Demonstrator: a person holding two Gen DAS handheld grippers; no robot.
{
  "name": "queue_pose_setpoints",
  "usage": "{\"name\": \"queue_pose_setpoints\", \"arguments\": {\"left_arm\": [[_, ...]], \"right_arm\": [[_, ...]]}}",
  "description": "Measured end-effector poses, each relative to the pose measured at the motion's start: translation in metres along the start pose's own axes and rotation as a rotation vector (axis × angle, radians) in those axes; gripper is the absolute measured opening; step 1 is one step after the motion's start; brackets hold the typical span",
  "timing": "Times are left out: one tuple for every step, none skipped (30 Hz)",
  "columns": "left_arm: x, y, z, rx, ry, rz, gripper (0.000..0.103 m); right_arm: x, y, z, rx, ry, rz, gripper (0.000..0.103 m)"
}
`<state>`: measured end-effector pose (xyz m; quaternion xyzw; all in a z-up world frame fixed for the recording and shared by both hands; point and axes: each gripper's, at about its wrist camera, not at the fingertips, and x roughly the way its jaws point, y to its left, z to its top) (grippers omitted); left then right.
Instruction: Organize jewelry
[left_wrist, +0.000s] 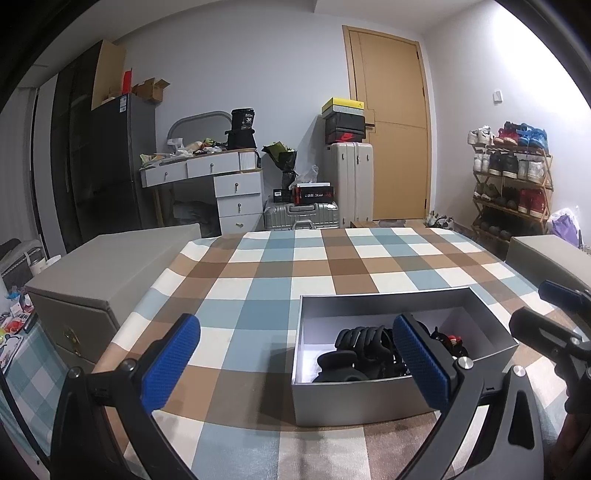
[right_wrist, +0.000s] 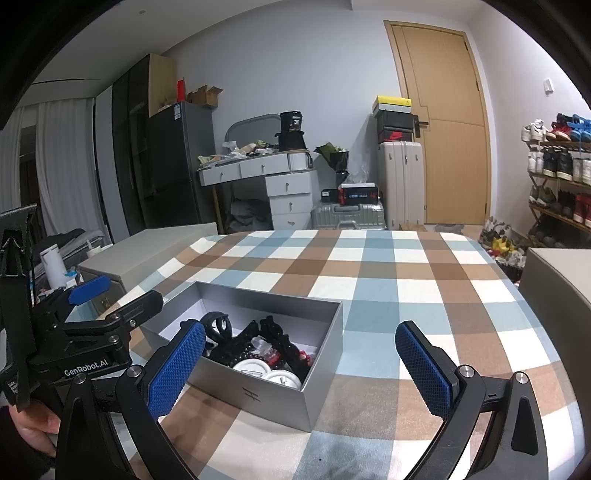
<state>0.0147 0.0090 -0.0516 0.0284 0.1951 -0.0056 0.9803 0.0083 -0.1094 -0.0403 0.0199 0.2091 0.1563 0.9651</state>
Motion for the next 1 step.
{"name": "queue_pose_setpoints", "arguments": {"left_arm": [[-0.0008,-0.0001,0.0,0.002,-0.003,-0.001,0.102]], "right_arm": [[0.0005,0.0005,0.0004,0.0,0.0,-0.001,0.103]]}}
